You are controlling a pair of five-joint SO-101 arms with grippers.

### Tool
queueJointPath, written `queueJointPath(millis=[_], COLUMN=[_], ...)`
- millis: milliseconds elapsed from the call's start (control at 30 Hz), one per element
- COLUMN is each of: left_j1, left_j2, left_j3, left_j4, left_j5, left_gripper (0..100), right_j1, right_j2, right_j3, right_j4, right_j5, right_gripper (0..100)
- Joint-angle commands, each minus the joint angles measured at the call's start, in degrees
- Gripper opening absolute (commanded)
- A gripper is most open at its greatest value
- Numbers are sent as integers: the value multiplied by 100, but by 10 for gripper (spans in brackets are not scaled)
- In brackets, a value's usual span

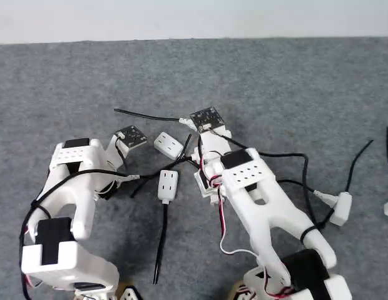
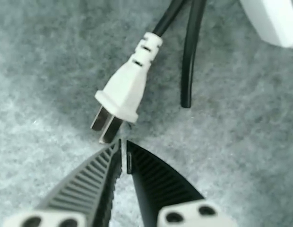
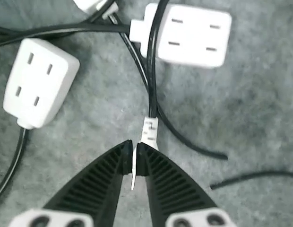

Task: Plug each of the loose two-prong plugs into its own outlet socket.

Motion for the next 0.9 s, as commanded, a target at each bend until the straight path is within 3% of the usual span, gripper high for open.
queueJointPath(millis=[0, 67, 433, 633, 867], left_j1=[-44, -44, -44, -44, -44], left_j2=[-97, -97, -97, -97, -97], left_j3=[-22, -22, -22, -22, -22], left_j4=[-97, -97, -97, -97, -97], left_j5=[70, 70, 70, 70, 70], left_gripper=[12, 12, 12, 12, 12], right_j1=[-13, 4, -22, -13, -31], right_j2=[189, 382, 989, 1051, 989], right_j3=[-105, -167, -176, -264, -273], right_j4=[-295, -391, -593, -602, -541], right_j5=[88, 88, -132, -141, -114], right_gripper=[95, 136, 139, 46, 114])
